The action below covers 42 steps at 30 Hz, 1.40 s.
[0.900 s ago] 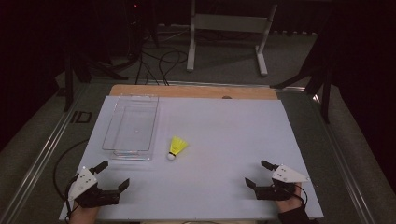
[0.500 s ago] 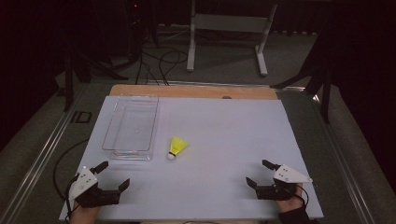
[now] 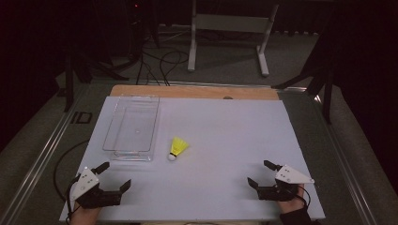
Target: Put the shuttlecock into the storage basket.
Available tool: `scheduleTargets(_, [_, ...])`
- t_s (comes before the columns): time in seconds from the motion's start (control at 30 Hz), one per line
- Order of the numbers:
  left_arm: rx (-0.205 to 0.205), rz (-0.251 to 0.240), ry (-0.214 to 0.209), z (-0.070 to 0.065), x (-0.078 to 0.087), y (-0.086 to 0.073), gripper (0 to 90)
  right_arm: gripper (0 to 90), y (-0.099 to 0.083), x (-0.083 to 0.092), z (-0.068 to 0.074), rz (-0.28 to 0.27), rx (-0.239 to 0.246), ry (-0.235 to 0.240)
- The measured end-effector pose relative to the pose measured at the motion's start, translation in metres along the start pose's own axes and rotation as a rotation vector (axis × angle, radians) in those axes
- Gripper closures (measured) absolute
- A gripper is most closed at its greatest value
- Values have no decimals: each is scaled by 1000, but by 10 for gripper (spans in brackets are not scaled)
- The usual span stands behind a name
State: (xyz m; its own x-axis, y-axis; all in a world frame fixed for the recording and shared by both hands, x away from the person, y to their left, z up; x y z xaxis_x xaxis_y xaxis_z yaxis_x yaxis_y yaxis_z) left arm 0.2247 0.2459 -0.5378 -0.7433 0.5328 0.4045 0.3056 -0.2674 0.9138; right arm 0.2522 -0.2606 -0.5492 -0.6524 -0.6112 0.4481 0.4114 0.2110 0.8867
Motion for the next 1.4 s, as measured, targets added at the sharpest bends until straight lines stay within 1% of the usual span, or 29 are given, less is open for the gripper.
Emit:
scheduleTargets(0.07, [5,5,-12,-1,0,3,0,93,0,0,0,-1,-1,1])
scheduleTargets(0.13, [8,21,-28,-2,2,5,0,93,0,-1,0,2,-2,1])
scheduleTargets(0.2, [37,53,-60,-3,4,6,0,93,0,-1,1,4,0,1])
scheduleTargets(0.23, [43,66,-71,-3,4,6,0,93,0,-1,1,5,3,0])
scheduleTargets(0.27, [44,85,-75,-3,5,7,0,93,0,-1,1,5,4,1])
scheduleTargets(0.33, [33,103,-79,-4,6,10,0,93,0,-1,1,4,1,-1])
scheduleTargets(0.37, [23,107,-76,-4,7,12,0,93,0,-1,1,4,1,-1])
scheduleTargets(0.4, [21,107,-79,-4,7,14,0,93,0,-1,1,4,0,-2])
scheduleTargets(0.43, [23,113,-95,-3,7,17,0,93,0,-2,1,5,1,-4])
scheduleTargets(0.47, [23,113,-95,-3,7,17,0,93,0,-2,1,5,1,-4])
scheduleTargets(0.57, [19,145,-125,-3,5,22,0,93,0,-2,1,8,2,-1])
scheduleTargets(0.67, [-4,189,-137,-4,2,26,0,93,0,-2,1,7,1,-1])
scheduleTargets(0.73, [-19,201,-133,-5,1,30,0,93,0,-2,1,10,0,0])
scheduleTargets(0.8, [-45,230,-128,-6,0,31,0,93,-1,-2,1,13,0,1])
scheduleTargets(0.87, [-41,249,-143,-7,-1,33,0,93,-1,-2,1,13,-1,2])
scheduleTargets(0.93, [-47,268,-143,-9,-3,34,0,93,-1,-2,1,12,-1,1])
scheduleTargets(1.1, [-38,308,-160,-12,-6,36,0,93,-1,-2,1,13,-2,0])
scheduleTargets(1.17, [-33,335,-166,-14,-7,36,0,93,0,-2,2,13,-6,2])
scheduleTargets(1.2, [-39,353,-170,-15,-8,37,0,93,0,-2,2,14,-6,2])
scheduleTargets(1.27, [-29,365,-170,-18,-9,38,0,93,-1,-2,2,16,-2,3])
scheduleTargets(1.33, [-19,385,-188,-21,-10,39,0,93,-1,-2,2,17,-7,7])
scheduleTargets(1.37, [-23,390,-187,-22,-10,39,0,93,-1,-2,2,20,-7,7])
scheduleTargets(1.4, [-38,399,-159,-24,-11,41,0,93,-1,-2,2,21,-7,7])
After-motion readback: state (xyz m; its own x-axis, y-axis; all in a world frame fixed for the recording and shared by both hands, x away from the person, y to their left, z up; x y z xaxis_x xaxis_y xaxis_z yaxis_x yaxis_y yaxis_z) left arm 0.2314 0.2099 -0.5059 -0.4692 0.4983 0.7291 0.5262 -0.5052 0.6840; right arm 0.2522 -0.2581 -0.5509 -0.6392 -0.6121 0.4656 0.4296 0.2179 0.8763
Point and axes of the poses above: each handheld gripper's, and its own axes: x roughly backward along the jaws, y roughly out of its top, z roughly to its left, the point moved 5 cm from there along -x, roughly forward along the jaws, and after that the axes turned 6 degrees about -x, right-handed, at the moved point
